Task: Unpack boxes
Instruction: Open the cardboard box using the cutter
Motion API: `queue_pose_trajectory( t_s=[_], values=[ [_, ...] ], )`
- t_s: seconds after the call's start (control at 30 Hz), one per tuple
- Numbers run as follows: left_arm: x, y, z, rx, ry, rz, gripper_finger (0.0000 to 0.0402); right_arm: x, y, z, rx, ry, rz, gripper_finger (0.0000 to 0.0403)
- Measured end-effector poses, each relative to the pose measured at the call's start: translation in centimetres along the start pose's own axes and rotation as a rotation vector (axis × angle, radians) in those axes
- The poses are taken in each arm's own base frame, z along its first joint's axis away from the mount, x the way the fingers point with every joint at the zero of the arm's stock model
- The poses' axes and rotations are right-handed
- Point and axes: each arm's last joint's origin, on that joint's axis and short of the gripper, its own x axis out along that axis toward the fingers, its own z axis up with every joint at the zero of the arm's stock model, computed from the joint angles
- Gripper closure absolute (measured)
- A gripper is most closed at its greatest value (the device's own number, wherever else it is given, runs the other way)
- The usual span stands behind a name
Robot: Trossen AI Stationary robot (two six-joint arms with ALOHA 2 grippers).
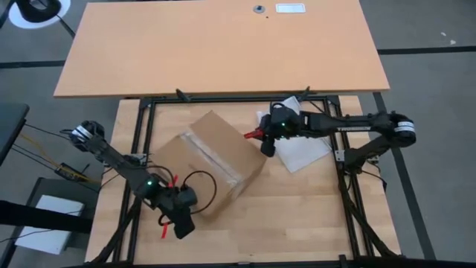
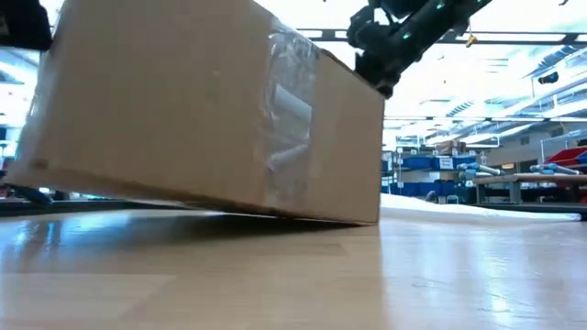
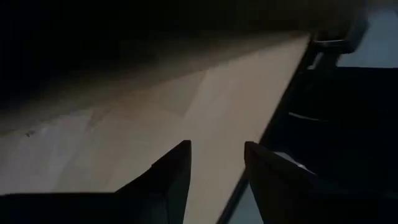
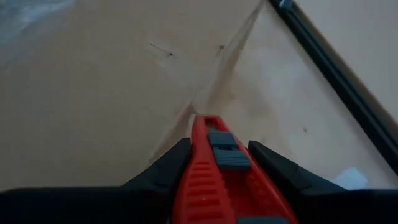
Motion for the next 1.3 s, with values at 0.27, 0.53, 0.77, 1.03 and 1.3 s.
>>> queue_pose_trajectory(
  t_s=[0.27,0.53,0.77,1.03,1.3],
  values=[
    [-1.5,-1.5,0.6,0.003,-0.006,-0.08,0.0241,2.3,-1.5,0.7,0.038,-0.099,-0.026,0.0264],
    [-2.8,-2.1,1.6,-0.027,-0.011,-0.107,0.0241,-0.6,-3.6,3.1,-0.06,-0.185,-0.099,0.0264],
    [-5.6,-2.5,0.7,0.085,0.088,-0.025,0.0241,-7.4,-3.0,4.7,-0.091,-0.129,-0.083,0.0264],
    [-10.5,-1.4,2.9,0.353,0.035,0.101,0.0241,-15.6,2.2,3.0,0.113,-0.089,0.083,0.0264],
    [-12.6,0.0,4.6,0.543,-0.078,0.121,0.0241,-17.9,8.6,0.2,0.223,-0.08,0.103,0.0264]
  ],
)
